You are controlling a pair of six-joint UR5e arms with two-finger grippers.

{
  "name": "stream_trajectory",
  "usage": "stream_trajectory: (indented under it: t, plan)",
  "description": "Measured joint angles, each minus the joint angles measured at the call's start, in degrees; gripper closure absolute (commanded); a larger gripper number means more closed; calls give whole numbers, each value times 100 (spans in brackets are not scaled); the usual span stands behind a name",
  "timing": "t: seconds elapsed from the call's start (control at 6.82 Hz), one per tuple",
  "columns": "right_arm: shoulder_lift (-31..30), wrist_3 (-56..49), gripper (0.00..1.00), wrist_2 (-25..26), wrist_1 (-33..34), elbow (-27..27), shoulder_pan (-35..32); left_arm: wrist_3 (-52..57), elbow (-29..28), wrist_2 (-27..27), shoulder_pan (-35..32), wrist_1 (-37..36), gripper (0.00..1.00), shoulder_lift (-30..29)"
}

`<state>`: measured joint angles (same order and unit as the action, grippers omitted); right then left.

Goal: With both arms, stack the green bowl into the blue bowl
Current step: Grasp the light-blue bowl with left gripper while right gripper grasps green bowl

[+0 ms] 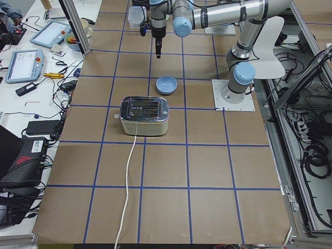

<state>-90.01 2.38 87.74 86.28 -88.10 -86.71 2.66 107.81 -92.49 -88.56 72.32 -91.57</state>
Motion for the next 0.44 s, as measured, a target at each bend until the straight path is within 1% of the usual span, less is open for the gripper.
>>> stream_trajectory:
  t: [0.15, 0.29, 0.44]
  plan:
    - [-8, 7, 0, 6, 0, 18, 3, 2, 561, 0, 1, -603, 0, -160]
    - [-32, 13, 0, 11, -6, 34, 3, 5, 1141, -8, 1, -1276, 10, -299]
    - [-55, 15, 0, 12, -11, 30, 0, 20, 1522, -23, 3, -1750, 43, -415]
